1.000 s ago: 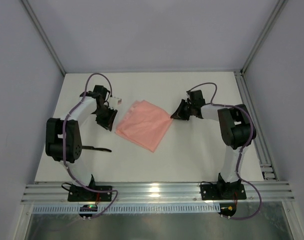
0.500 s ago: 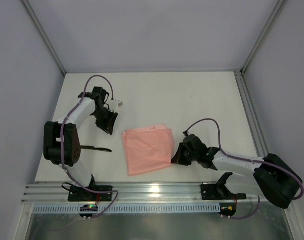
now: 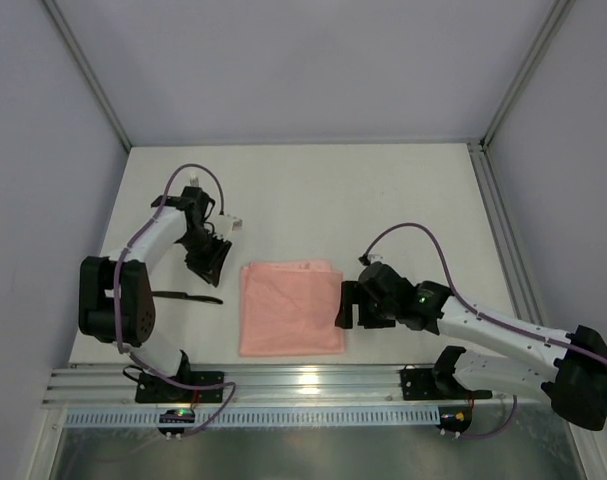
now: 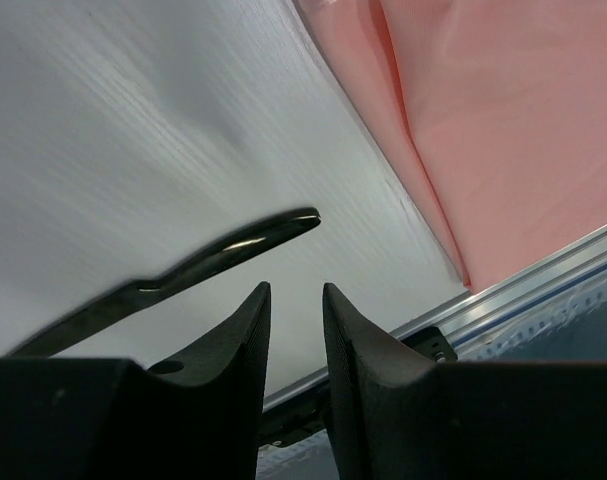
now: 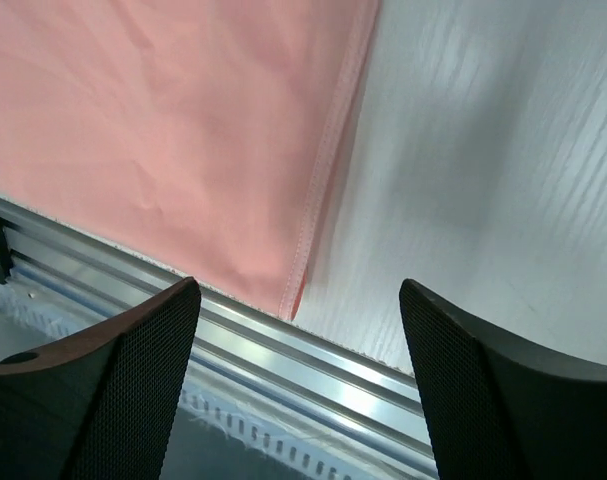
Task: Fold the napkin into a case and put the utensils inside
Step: Move the square-folded napkin to the center of the board, then smooth out the square-folded napkin at the center of the board.
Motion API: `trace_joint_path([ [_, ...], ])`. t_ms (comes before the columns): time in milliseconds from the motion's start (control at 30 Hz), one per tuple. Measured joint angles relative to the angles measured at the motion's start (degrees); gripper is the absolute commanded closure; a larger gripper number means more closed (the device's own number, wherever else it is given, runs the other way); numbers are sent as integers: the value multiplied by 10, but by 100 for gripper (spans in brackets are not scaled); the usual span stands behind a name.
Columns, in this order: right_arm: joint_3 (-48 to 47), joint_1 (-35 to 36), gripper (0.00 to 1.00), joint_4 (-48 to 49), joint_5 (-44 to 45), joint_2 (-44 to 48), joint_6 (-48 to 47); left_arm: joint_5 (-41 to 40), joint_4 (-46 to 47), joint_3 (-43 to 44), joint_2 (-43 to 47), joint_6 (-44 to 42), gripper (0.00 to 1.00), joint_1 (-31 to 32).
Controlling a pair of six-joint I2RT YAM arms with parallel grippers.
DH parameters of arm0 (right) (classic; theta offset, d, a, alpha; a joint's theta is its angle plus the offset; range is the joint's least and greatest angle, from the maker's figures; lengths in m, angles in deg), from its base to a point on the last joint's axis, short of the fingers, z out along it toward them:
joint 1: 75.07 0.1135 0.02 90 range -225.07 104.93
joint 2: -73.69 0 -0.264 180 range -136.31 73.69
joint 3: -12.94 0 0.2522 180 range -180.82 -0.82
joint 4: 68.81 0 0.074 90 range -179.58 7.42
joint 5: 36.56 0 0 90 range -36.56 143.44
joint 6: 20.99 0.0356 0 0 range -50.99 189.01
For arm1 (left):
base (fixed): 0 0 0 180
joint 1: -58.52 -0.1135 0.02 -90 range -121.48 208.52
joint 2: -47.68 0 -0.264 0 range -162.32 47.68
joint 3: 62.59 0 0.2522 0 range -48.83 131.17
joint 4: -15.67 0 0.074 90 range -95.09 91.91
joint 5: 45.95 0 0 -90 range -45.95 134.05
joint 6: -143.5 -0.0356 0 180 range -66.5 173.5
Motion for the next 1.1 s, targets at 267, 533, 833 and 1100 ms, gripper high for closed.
trace_joint_path([
  [267, -170, -86, 37, -90, 31, -15, -167, -9, -6, -24, 51, 2, 70, 0],
  [533, -216, -231, 49, -9, -42, -142, -275, -4, 23, -16, 6, 17, 70, 7],
  [833, -266, -233, 52, 54, -114, -339, -321, 4, 76, -2, -33, 20, 66, 75],
  [1100, -203, -233, 56, 88, -146, -359, -321, -14, 162, 4, 3, -14, 58, 157],
])
